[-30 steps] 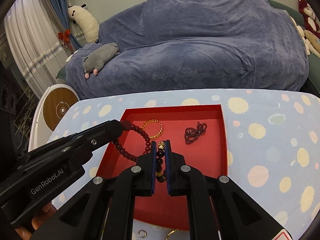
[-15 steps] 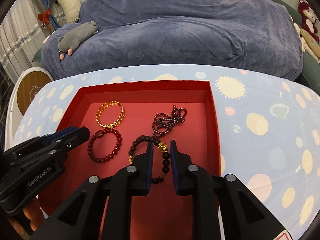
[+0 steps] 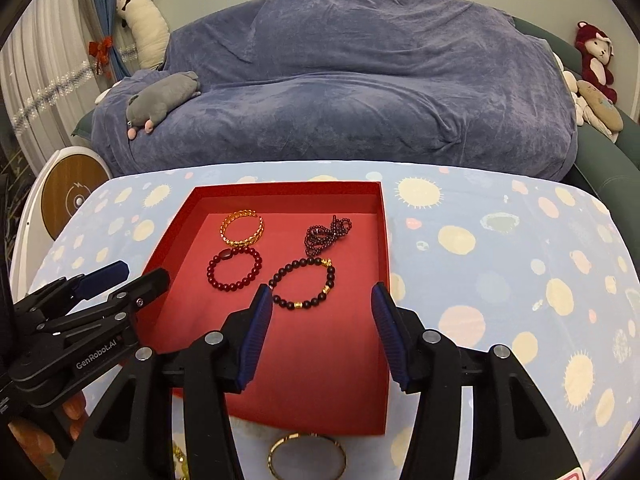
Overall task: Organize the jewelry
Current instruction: 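Open both grippers to release the bracelets into the red box, then move both grippers back over the yellow bracelets on the sheet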
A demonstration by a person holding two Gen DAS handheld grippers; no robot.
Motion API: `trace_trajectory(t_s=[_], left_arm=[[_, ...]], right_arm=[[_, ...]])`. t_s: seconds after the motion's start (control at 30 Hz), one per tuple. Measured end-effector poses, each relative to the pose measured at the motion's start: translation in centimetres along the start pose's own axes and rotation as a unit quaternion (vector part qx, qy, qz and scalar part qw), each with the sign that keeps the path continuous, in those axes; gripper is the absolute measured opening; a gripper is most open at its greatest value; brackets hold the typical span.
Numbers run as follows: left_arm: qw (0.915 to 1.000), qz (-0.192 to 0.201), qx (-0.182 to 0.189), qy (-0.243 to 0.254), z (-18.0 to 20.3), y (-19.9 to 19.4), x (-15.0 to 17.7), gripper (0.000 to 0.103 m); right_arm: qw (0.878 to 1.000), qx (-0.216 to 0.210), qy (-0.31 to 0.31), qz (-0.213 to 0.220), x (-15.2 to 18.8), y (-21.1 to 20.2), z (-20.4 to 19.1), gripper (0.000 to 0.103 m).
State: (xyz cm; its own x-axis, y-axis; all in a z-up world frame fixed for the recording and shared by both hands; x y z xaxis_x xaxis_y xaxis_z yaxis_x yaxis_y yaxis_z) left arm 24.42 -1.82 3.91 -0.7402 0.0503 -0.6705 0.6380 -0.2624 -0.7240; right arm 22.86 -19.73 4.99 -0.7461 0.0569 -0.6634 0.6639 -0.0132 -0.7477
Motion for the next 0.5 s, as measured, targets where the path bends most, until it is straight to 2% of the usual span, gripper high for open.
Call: trace_trajectory(t_s=[0.5], left_arm=[[0.9993,-0.023,-0.021,-0.022,0.7,-5.9,7.2,0.056]], right_arm=[[0.999,-0.007,0.019,-0.038,7.8,-5.8,-0.5,0.050]])
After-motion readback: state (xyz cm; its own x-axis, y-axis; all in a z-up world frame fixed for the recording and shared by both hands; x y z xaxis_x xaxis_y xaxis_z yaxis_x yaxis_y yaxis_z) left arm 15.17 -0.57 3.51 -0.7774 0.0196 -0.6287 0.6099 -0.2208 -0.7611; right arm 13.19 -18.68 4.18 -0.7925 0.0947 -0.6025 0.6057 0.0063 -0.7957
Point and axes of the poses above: each gripper's, at about its wrist camera, not at the fingertips, and y roughly the way its jaws point, z to its right, x to its underside, the point moved 3 cm from there along y, roughly the way its jaws point, and after that the axes turned 6 degrees about x, right-handed, at the moved point
